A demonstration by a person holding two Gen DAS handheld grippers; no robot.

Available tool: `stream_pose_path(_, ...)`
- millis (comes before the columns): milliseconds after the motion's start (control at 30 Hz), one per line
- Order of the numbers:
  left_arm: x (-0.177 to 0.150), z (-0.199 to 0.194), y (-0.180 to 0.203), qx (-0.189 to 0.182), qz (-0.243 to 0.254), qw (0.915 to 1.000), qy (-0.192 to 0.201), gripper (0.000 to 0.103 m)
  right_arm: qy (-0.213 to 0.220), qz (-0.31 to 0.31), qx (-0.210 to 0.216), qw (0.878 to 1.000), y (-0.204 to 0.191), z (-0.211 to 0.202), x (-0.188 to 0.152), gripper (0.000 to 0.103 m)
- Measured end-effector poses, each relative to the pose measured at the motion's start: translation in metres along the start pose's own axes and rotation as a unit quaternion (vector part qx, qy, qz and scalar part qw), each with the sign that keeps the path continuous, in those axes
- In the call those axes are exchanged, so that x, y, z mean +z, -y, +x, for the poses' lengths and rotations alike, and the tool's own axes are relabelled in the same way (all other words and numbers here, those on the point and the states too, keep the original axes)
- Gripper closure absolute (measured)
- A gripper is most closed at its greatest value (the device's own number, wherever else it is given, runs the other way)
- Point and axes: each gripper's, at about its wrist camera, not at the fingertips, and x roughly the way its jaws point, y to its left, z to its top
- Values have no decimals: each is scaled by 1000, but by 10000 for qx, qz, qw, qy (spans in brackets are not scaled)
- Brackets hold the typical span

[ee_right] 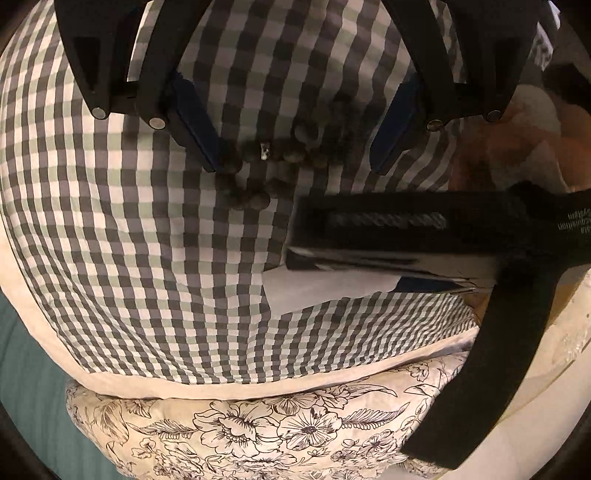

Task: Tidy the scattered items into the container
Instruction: 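Grasp the white bottle with the left tool while the right grasps the dark bead string, then lift the white bottle and bead string and carry both over the box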

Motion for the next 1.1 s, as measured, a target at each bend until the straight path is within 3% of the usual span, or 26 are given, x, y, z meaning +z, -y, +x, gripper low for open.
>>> stream_pose_path(200, -5, 2, -5, 99, -120, 9998, 113, 18, 94, -37, -149, 9998, -3, 3, -3, 20)
stream_pose_path(333, -5, -2, -12, 131, -192, 9997, 112, 34, 126, 43, -155, 9998, -2, 2, -2, 23)
stream_pose_path(533, -4, -8, -16, 132, -336, 9992, 150, 35, 121, 147, -210, 9996, 3, -1, 0, 43)
stream_pose_path(600, -5, -15, -18, 175, -391, 9988, 221, 35, 123, 176, -259, 9994, 5, -4, 0, 62)
stream_pose_path(767, -6, -33, -17, 262, -376, 9984, 343, 35, 72, 238, -236, 9994, 7, -6, -2, 77)
stream_pose_path(1100, -21, -83, -22, 291, -451, 9967, 605, 35, 159, 224, -317, 9991, -3, -34, -16, 82)
